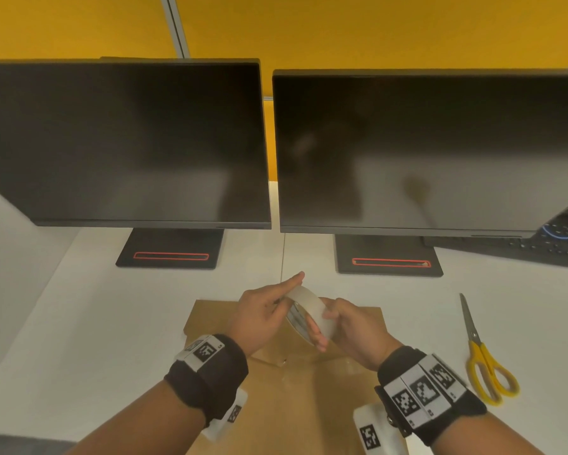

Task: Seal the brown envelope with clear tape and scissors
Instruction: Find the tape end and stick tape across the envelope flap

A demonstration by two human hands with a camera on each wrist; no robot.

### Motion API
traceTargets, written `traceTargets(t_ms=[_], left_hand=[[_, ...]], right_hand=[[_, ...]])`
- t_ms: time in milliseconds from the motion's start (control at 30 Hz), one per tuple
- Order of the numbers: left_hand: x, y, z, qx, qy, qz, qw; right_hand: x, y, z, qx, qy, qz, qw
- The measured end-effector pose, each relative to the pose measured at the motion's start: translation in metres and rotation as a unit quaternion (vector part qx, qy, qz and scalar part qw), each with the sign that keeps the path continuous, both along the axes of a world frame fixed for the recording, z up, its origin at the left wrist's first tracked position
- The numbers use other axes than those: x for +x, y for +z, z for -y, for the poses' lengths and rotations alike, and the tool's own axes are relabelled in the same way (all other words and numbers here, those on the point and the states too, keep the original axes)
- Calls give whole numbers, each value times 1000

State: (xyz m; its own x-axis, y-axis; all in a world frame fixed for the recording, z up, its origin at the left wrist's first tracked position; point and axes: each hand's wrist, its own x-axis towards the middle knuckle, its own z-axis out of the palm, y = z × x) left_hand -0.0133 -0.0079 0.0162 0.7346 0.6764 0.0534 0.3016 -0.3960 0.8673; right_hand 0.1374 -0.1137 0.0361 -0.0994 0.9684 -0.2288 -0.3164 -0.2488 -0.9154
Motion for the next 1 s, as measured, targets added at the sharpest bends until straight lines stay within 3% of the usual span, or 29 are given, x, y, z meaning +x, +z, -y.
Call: traceTargets(t_ms=[200, 333, 567, 700, 867, 1000], left_hand=[[-2, -1, 1, -24, 5, 4, 1000], [-2, 7, 1, -85, 18, 15, 996], [-8, 20, 1, -197, -67, 5, 978], [1, 10, 12, -128, -33, 29, 991], [5, -1, 20, -33, -36, -43, 998], [9, -4, 29, 29, -34, -70, 997]], right_hand=[[2, 3, -1, 0, 17, 20, 1000], [3, 0, -1, 7, 21, 51, 998], [23, -10, -2, -67, -156, 208, 963], [25, -13, -9, -139, -221, 124, 957], [33, -8, -13, -155, -182, -25, 971], [34, 2, -15, -160, -134, -93, 974]])
